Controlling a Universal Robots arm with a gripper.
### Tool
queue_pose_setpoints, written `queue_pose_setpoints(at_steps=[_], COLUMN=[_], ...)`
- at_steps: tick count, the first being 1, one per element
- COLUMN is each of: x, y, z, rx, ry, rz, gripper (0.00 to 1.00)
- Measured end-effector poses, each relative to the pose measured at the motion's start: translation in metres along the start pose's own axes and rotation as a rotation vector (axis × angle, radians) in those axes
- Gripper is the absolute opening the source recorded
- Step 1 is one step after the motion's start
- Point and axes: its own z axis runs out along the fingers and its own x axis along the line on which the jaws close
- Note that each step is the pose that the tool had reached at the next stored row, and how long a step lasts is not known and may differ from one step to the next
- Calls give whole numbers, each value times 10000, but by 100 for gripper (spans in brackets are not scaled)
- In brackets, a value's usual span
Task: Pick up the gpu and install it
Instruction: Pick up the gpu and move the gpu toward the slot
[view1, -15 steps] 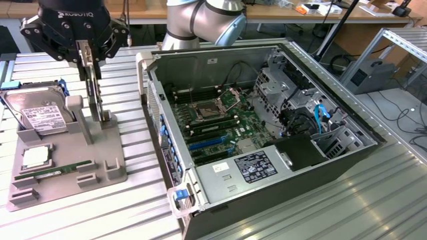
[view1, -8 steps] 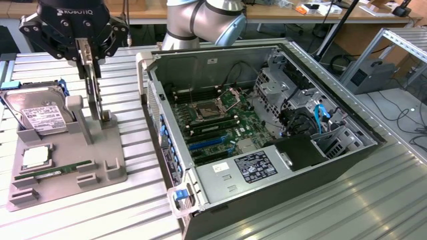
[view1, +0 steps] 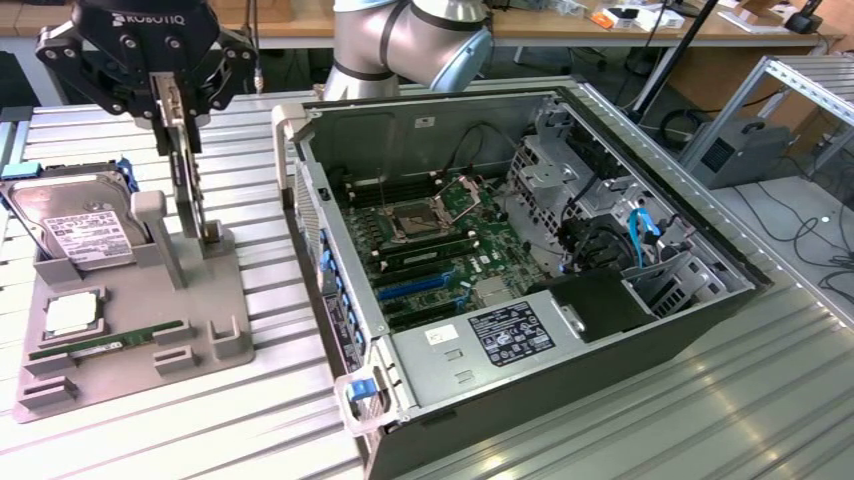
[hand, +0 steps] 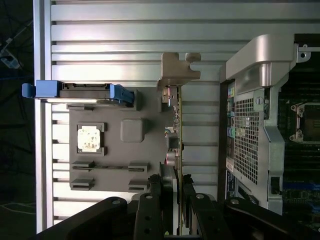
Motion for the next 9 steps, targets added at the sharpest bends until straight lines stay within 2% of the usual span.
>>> queue_pose_setpoints(at_steps=[9], x=[1], y=[0], z=[-25], rx=[-2], ry=[1], rz=[-1], gripper=[27])
